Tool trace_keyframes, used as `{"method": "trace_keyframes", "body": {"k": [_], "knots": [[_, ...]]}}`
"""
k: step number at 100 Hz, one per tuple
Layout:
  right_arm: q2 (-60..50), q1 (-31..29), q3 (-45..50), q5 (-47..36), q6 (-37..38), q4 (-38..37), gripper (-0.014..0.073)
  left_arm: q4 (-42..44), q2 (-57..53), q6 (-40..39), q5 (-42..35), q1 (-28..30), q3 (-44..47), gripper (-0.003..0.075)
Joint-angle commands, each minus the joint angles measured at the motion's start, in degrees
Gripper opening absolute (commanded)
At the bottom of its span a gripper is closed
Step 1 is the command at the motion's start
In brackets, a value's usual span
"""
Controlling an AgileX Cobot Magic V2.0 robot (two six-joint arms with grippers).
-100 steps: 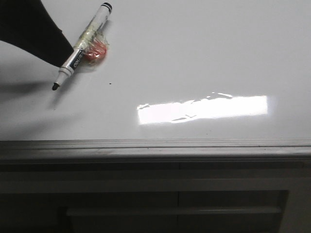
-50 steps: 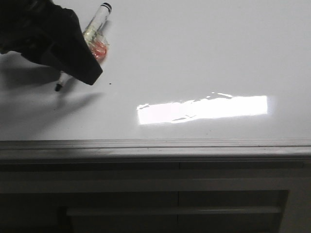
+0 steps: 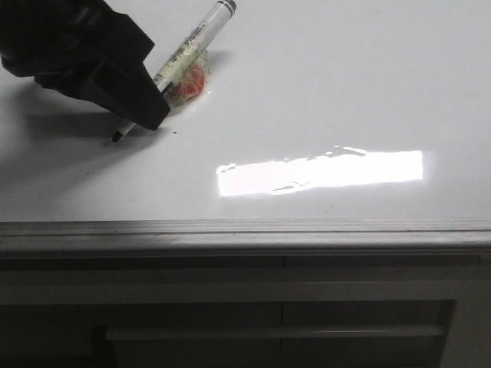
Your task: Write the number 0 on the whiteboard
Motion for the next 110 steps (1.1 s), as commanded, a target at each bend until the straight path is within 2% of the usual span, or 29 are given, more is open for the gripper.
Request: {"method": "trace_keyframes", "body": {"k": [1,18,36,49,60,71,81,94,110], "knots": [[-1.1,-0.3,-2.3,-4.2,-0.1,0.0,0.0309,0.4,-0.1,-0.7,-3.3,0.1,-1.4,-0.002],[-1.1,0.3,-3.6,-1.2,-0.5,0.0,0.0309,0.9,-2.2,-0.2,-1.6,-1.7,-1.4,-0.002],[0.8,5.0,-11.6,6.0,-15.3,0.2,0.0309,2.4,-8.4,11.9,2.4,-8.7,-1.4,-0.002],[8.1,11.1,-19.2,10.2,-24.7,1.6,0.031,3.5,-12.7,18.3,4.4,-14.5,-1.4,-0.002],[16.6,16.5,-26.5,12.3,-34.7,5.3,0.0363,5.1,-15.6,19.1,5.0,-17.9,-1.4,-0.002],[25.8,20.8,-32.4,16.9,-40.4,5.6,0.0442,7.0,-17.8,19.6,6.8,-19.7,-1.4,-0.002],[33.2,24.5,-36.6,20.9,-44.6,5.6,0.0449,8.1,-19.1,19.6,9.6,-20.4,-1.4,-0.002],[40.8,30.1,-39.4,19.9,-47.6,5.6,0.0449,8.1,-20.5,19.6,13.2,-20.4,-1.4,-0.002],[46.6,36.5,-40.9,12.8,-49.4,5.5,0.0449,8.0,-22.1,22.1,17.0,-20.4,-1.4,-0.002]]}}
